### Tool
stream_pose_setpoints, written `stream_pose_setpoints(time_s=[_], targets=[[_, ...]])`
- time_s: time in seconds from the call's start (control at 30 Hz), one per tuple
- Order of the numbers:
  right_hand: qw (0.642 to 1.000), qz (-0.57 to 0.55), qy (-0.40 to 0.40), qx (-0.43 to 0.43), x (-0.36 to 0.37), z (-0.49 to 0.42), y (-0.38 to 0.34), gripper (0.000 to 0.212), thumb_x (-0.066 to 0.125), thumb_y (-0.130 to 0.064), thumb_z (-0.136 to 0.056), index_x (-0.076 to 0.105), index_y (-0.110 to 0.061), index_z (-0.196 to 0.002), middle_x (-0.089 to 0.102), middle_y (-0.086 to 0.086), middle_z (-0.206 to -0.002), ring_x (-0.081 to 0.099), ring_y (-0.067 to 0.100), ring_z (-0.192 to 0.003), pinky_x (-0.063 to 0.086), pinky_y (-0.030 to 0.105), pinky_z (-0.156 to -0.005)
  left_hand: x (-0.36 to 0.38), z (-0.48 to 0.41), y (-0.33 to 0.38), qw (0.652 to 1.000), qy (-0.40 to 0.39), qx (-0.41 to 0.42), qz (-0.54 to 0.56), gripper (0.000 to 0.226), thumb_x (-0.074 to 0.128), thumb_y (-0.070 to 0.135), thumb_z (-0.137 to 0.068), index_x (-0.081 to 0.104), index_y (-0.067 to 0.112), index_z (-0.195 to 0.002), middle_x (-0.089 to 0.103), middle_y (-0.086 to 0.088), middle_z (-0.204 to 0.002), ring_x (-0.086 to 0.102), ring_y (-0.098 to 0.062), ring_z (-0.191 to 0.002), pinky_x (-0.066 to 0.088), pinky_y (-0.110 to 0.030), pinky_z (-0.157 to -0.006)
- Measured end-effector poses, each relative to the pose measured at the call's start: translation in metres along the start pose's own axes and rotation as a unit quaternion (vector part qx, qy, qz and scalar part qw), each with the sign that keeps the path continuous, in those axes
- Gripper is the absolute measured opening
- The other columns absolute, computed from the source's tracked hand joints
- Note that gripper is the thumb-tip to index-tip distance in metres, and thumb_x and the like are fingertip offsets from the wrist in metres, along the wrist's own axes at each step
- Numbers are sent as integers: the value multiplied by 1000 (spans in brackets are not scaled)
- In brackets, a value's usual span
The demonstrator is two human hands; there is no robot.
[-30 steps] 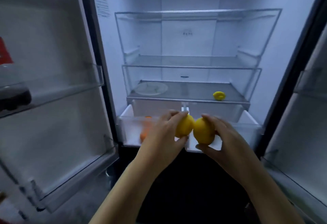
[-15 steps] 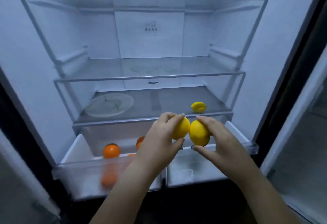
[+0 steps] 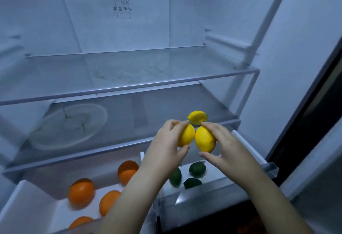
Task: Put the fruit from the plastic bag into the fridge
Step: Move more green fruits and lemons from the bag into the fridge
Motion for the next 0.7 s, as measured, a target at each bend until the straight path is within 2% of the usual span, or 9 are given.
stream_pose_setpoints(time_s=[0.1, 0.23, 0.33, 0.5, 0.7], targets=[[1000, 12, -11, 11, -4, -21, 26, 69, 72, -31, -80, 34, -36, -137, 37, -23, -138, 34, -8, -122, 29, 5, -95, 11, -20, -11, 999, 3, -28, -14, 58, 65, 27, -85, 40, 30, -137, 42, 6, -129, 45, -14, -115, 38, -22, -83], [999, 23, -4, 46, -19, -52, 69, 67, 70, -26, -82, 34, -30, -139, 38, -14, -139, 38, 3, -123, 33, 19, -95, 24, -46, -29, 997, 8, -66, -47, 58, 63, 29, -85, 39, 26, -138, 42, 4, -129, 48, -18, -113, 40, -25, -83], [996, 41, -4, 75, -21, -74, 102, 66, 68, -23, -83, 36, -20, -140, 40, -4, -140, 40, 16, -126, 34, 24, -95, 32, -63, -41, 992, 12, -102, -76, 57, 63, 31, -85, 39, 25, -136, 42, 2, -128, 49, -21, -110, 41, -29, -81], [990, 66, -49, 111, -1, -98, 149, 66, 65, -21, -82, 34, -17, -141, 44, 9, -131, 43, 27, -122, 41, 40, -95, 53, -81, -58, 983, -6, -155, -103, 56, 61, 31, -87, 38, 23, -137, 40, -3, -134, 51, -24, -111, 42, -30, -84], [988, 59, -91, 114, 21, -114, 166, 68, 60, -20, -86, 27, -15, -145, 37, 12, -143, 41, 27, -126, 35, 28, -96, 70, -90, -72, 974, -9, -195, -114, 57, 58, 27, -89, 34, 20, -140, 34, -5, -142, 50, -28, -115, 42, -35, -88]])
Point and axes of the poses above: each hand's wrist, its own z-axis away from the middle knuckle, its own x-axis out of the palm, y = z × x, the point moved 9 cm from there along -z, towards the middle knuckle
